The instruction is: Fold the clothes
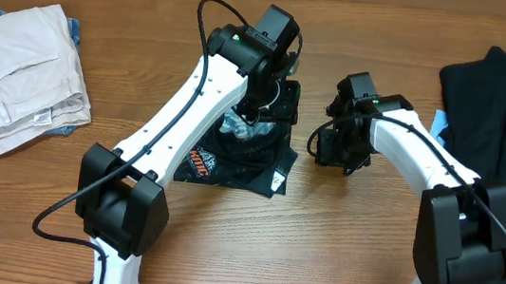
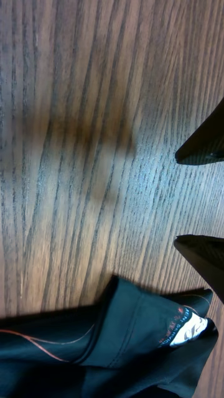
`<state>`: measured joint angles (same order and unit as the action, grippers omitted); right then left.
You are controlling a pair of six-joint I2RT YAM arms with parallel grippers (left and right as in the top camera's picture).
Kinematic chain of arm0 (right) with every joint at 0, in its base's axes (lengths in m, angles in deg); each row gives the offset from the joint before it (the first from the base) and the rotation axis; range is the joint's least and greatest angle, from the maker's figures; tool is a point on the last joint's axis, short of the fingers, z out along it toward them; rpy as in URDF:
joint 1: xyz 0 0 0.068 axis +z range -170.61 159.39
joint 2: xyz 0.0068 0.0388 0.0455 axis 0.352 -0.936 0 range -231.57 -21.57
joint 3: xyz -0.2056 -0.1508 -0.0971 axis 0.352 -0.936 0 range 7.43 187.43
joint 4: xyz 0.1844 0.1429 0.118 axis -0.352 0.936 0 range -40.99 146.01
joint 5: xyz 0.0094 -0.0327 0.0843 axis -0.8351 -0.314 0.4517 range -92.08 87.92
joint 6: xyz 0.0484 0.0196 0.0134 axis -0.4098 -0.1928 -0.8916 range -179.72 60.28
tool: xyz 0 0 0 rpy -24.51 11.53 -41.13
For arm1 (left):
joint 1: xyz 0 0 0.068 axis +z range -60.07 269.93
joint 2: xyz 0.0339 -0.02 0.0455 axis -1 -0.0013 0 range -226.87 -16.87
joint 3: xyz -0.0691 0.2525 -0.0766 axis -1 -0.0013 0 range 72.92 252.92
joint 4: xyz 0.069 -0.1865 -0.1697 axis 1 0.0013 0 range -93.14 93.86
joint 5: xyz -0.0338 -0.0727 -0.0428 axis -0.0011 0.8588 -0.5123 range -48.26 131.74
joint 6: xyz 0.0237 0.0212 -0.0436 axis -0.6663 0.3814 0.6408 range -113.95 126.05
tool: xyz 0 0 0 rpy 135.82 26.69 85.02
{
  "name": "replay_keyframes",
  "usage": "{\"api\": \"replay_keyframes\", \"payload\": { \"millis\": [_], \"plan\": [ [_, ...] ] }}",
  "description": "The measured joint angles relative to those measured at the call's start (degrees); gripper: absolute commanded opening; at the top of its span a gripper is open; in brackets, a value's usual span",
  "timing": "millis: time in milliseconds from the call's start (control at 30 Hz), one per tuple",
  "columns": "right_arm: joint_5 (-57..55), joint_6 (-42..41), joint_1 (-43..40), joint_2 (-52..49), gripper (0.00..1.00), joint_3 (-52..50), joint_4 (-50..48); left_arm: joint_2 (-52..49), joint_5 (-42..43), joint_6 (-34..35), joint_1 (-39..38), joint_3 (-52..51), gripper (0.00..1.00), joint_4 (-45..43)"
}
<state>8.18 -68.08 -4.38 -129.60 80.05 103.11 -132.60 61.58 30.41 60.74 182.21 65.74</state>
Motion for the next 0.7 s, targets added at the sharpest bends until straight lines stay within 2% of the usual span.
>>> {"api": "replay_keyframes", "payload": {
  "millis": [133, 400, 533, 700],
  "plan": [
    [0.0, 0.5, 0.0, 0.0, 0.41, 0.0, -0.1, 0.1, -1.5, -0.9, 3.0, 0.1, 0.46, 3.6],
    [2.0, 2.0, 1.2, -0.4, 0.41, 5.3, 4.4, 1.6, -8.8, -1.4, 18.3, 0.2, 0.5, 5.2],
    [3.1, 2.5, 5.5, -0.4, 0.47, 12.5, 5.3, 1.6, -10.4, -2.3, 23.3, 0.2, 0.52, 5.2],
    [4.2, 3.2, 14.2, -0.5, 0.48, 15.5, 3.4, 1.6, -11.4, -2.7, 25.2, -1.1, 0.55, 5.1]
  ]
}}
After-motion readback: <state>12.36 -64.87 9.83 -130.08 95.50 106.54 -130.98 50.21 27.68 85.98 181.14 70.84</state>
